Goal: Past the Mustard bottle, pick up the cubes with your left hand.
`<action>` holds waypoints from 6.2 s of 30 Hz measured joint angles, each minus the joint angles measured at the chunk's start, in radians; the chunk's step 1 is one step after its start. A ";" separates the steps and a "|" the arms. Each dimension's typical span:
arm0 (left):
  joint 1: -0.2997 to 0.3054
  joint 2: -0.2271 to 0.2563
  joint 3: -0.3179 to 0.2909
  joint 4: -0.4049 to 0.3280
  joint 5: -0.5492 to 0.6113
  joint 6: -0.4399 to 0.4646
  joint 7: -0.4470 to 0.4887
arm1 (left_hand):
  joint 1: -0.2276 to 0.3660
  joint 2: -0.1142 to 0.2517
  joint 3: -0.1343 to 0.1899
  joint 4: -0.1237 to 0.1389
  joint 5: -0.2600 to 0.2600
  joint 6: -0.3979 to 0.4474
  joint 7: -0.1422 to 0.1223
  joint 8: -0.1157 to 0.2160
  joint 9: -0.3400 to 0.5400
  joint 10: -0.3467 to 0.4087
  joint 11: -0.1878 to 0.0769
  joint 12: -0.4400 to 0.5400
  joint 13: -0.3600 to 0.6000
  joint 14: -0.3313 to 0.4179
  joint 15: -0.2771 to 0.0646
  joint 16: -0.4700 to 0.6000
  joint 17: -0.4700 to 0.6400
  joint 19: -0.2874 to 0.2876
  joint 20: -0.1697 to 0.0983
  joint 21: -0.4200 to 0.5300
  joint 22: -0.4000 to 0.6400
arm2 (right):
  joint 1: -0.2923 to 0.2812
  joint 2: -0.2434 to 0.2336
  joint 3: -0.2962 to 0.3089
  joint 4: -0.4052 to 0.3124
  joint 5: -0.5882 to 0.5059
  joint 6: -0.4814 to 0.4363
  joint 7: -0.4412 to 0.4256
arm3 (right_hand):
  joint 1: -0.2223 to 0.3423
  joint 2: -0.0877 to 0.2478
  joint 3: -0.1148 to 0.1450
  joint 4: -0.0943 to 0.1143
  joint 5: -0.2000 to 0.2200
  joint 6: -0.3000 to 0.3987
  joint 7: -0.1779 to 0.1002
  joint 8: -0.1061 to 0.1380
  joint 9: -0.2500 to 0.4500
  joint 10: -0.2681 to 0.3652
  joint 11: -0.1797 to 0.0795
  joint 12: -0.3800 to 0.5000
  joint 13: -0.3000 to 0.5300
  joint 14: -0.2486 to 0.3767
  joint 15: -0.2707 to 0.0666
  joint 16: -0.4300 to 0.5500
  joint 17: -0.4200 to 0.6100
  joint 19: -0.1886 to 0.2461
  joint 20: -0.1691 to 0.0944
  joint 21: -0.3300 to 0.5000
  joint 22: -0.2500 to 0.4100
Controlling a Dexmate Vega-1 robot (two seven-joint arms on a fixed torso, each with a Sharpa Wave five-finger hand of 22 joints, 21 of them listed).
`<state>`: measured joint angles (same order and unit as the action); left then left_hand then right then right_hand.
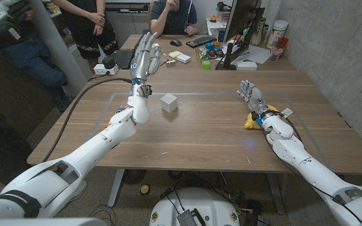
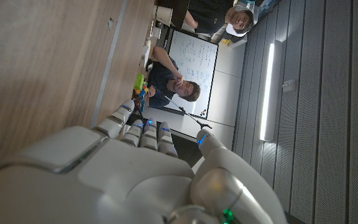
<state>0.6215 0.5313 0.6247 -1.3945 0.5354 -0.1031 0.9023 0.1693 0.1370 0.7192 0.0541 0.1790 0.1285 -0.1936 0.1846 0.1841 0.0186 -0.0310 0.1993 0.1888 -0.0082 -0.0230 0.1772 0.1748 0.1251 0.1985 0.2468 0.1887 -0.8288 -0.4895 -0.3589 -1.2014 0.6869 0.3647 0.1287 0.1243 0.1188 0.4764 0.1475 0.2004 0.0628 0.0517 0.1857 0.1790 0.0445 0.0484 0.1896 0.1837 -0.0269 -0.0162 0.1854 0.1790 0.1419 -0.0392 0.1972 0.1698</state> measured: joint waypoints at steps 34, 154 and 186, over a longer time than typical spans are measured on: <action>-0.057 0.040 0.076 -0.088 0.126 0.157 -0.171 | 0.021 -0.105 -0.089 -0.082 0.000 -0.083 -0.024 -0.011 -0.003 -0.059 -0.041 -0.004 0.000 -0.043 0.004 0.000 0.000 -0.005 0.016 -0.025 -0.003 | 0.002 -0.001 0.007 0.009 0.004 0.021 0.013 | -0.013 -0.005 -0.003 0.003 0.000 0.000 0.000 0.000 0.000 0.011 0.000 0.000 0.000 0.000 0.000 0.000 0.000 0.007 0.007 0.000 0.000; -0.177 0.144 0.318 -0.215 0.421 0.462 -1.199 | 0.745 -0.224 -0.274 -0.222 0.010 0.330 -0.024 0.073 0.009 0.329 -0.015 0.089 0.017 0.481 -0.017 0.069 0.008 0.668 -0.186 0.072 0.000 | 0.070 0.051 0.004 0.132 -0.003 0.099 0.059 | -0.040 -0.016 -0.006 0.006 0.011 0.010 0.000 0.000 0.005 0.023 -0.013 0.000 0.000 0.036 0.029 0.003 0.000 0.014 0.000 0.000 0.000; -0.113 0.145 0.294 -0.256 0.510 0.519 -1.116 | 0.847 -0.238 -0.308 -0.223 -0.005 0.535 0.038 0.105 0.023 0.488 -0.065 0.125 0.037 0.635 0.033 0.122 0.016 0.750 -0.222 0.162 0.014 | 0.045 0.036 0.008 0.088 -0.005 0.099 0.040 | -0.040 -0.016 -0.010 0.002 0.011 0.010 0.000 0.000 0.005 0.029 -0.007 0.000 0.000 0.036 0.029 0.003 -0.002 0.014 0.000 0.000 0.000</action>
<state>0.5082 0.6765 0.9191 -1.6508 1.0457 0.4157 -0.2136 1.0159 -0.1007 0.4109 -0.1690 0.1738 0.6631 -0.1555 0.2893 0.2072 0.5065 -0.0962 0.3246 0.2258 0.6269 0.0099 0.2995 0.1905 0.8755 -0.0234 0.4085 0.2027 -0.7843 -0.4535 -0.3506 -1.1138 0.6823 0.4639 0.1682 0.0845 0.1027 0.4662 0.1492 0.2113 0.0732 0.0518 0.1856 0.1839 0.0733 0.0411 0.1896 0.1837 0.0094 0.0126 0.1885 0.1768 0.1563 -0.0394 0.1972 0.1697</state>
